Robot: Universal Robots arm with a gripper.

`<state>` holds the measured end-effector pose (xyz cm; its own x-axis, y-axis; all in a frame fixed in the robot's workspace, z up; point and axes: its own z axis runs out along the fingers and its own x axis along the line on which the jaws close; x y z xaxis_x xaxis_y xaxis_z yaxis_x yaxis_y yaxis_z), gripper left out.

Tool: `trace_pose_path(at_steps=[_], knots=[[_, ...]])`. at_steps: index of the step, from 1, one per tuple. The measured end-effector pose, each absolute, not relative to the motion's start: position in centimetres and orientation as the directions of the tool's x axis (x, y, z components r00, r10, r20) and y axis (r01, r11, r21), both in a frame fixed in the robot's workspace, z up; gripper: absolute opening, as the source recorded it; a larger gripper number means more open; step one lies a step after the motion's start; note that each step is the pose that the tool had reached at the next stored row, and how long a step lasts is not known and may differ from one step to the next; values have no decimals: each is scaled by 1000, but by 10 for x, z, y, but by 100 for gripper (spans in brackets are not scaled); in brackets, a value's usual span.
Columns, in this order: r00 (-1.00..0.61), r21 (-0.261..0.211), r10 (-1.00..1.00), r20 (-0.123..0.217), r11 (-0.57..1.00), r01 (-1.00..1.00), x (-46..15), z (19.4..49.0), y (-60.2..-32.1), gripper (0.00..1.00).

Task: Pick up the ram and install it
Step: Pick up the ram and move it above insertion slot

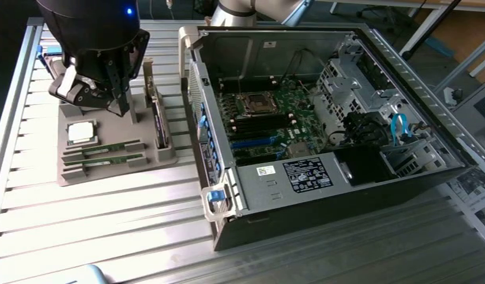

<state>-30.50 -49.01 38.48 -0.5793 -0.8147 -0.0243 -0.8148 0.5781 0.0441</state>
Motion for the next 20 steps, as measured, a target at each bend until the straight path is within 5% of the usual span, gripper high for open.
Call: trace_pose_path(at_steps=[20], knots=[[-541,44,-841,-24,539,-841,-305,384,-490,11]])
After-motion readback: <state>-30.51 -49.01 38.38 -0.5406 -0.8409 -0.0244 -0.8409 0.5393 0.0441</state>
